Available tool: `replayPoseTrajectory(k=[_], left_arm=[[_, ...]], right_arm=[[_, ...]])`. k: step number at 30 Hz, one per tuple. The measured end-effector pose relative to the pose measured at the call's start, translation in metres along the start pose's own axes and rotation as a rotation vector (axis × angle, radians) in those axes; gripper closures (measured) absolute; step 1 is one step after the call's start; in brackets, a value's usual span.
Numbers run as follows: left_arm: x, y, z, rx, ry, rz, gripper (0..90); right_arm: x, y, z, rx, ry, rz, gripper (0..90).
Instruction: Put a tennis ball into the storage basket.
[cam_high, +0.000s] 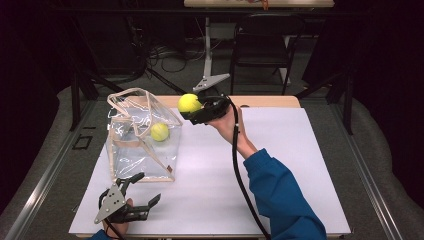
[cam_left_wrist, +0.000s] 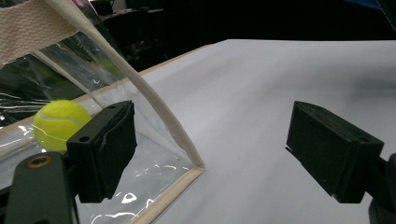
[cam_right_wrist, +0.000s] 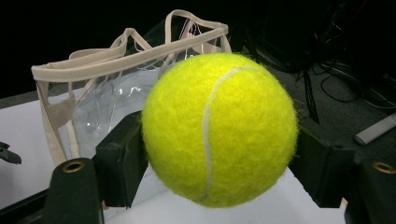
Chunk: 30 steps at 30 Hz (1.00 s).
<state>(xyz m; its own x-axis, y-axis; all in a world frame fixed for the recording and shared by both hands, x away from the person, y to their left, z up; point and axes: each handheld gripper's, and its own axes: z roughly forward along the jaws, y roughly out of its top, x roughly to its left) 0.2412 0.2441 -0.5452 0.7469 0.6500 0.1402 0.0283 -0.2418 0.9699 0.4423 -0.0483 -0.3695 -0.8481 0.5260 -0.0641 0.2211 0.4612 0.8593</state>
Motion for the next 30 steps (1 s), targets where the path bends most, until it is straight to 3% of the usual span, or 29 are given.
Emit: replayPoseTrajectory(k=[30], left_arm=[[0.000,0.000,0.000,0.001,0.000,-0.001,15.7]], right_arm=[[0.003,0.015,0.006,-0.034,-0.004,-0.007,26.3]])
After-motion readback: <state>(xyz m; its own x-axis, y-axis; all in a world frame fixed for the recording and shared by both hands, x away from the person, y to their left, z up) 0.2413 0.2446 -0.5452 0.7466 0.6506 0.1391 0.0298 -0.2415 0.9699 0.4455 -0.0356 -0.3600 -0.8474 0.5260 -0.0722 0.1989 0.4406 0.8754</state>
